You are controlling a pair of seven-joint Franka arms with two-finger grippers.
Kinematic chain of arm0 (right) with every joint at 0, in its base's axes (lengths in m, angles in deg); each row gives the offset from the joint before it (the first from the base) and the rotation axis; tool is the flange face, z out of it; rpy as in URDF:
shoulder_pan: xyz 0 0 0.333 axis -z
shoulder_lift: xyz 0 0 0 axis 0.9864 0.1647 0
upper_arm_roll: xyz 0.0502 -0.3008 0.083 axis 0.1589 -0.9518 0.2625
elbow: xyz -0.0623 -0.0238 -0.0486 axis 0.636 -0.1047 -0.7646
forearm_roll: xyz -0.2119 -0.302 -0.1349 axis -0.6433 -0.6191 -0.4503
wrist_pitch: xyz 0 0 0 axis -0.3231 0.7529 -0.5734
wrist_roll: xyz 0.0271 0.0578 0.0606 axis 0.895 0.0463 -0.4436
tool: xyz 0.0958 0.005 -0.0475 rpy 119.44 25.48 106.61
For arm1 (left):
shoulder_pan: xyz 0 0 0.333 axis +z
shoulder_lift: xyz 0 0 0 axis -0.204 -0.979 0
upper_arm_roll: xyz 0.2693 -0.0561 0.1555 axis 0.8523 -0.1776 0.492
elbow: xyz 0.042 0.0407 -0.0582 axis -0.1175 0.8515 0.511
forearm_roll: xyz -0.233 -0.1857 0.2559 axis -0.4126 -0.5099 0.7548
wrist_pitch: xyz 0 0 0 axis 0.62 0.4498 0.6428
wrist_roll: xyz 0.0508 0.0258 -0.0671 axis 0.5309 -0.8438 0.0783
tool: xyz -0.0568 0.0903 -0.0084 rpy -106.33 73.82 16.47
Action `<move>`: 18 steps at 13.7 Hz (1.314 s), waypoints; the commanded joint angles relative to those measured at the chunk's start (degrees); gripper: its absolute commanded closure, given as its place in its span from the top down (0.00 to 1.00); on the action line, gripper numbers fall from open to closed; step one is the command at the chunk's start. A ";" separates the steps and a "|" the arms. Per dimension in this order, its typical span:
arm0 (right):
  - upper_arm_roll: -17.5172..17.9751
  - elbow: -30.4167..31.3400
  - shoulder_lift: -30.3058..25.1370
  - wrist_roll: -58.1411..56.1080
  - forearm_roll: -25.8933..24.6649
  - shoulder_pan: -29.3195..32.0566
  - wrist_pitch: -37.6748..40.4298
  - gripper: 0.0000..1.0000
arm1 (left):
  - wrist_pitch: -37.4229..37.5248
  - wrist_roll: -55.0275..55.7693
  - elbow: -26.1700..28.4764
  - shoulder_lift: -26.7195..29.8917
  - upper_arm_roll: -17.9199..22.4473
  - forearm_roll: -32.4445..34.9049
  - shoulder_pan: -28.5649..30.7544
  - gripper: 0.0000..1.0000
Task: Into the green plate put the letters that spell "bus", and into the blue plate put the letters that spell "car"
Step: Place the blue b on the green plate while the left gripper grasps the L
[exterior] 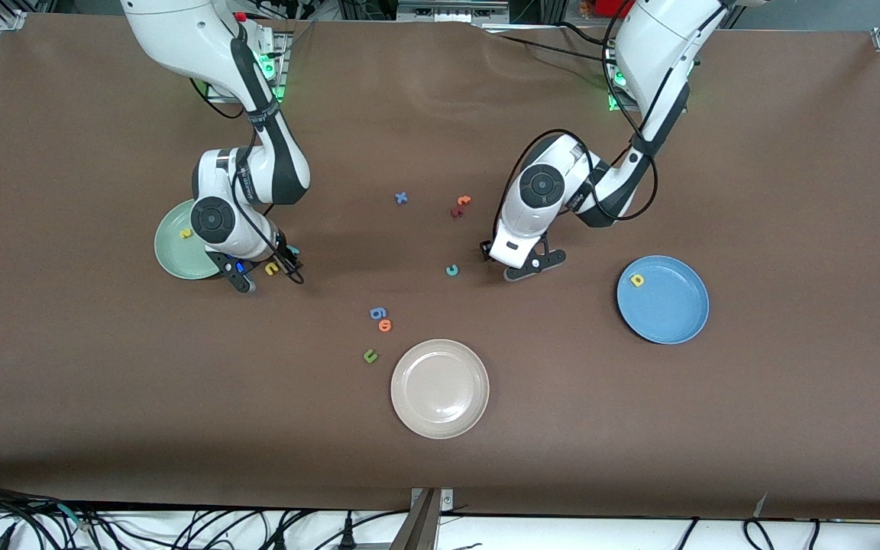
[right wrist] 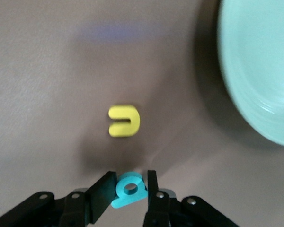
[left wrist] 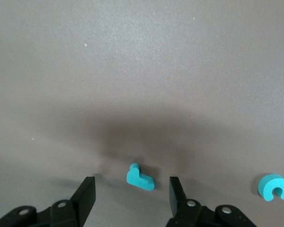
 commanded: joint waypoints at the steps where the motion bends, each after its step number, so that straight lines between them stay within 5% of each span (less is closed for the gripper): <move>1: -4.07 -2.49 -4.00 -3.81 0.40 -0.06 10.29 0.00 | -0.21 3.63 0.20 0.26 0.47 2.60 -1.40 0.70; 5: -12.76 -3.30 -5.50 -15.66 -0.04 -0.06 20.95 0.00 | -0.29 5.39 0.02 -0.10 0.47 2.60 -1.75 0.64; 9: -18.93 -0.06 -3.57 -28.50 -0.04 0.20 19.83 0.00 | -0.29 5.39 -0.07 -0.54 0.65 2.86 -1.75 0.55; 16: -19.64 7.95 -0.58 -35.03 0.31 0.99 6.64 0.00 | -0.21 6.71 -1.91 -1.94 0.91 4.18 -1.66 0.44; 17: -19.56 7.95 -0.49 -35.03 0.31 0.99 6.73 0.07 | -0.21 7.84 -1.91 -2.03 0.91 4.18 -1.75 0.40; 18: -19.55 7.95 -0.49 -35.03 0.31 0.99 6.81 0.35 | -0.21 8.11 -2.00 -2.03 0.91 4.18 -1.84 0.37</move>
